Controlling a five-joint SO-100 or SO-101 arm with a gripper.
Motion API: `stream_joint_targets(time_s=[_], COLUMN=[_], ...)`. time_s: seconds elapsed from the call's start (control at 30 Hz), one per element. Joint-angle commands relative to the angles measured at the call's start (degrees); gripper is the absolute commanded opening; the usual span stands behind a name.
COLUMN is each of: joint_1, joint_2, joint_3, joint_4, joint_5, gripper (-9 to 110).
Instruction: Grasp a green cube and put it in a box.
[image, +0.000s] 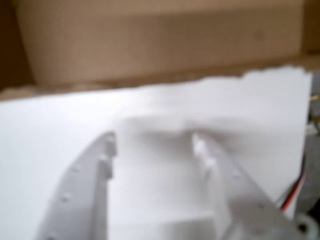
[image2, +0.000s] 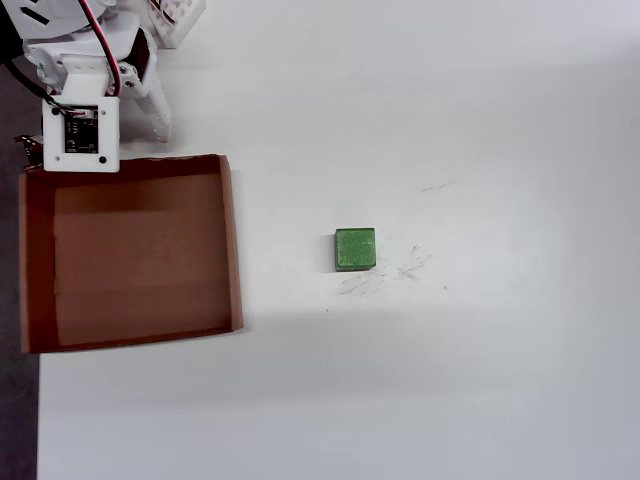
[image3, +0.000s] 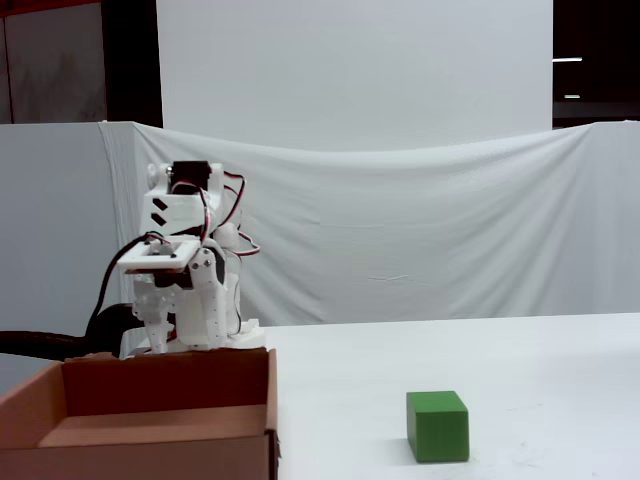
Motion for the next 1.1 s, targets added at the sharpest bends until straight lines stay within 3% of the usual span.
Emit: stream_joint_targets(time_s=[0.0,0.63,1.07], joint_1=[0.6,-1.3,-5.1], joint_2=[0.4,-0.1,-32.2], joint_3=[-0.4,-1.8,-36.5], joint_4=[0.4,1.1,-0.2], joint_5=[-6.0,-5.4,1.9], gripper=[26,29,33])
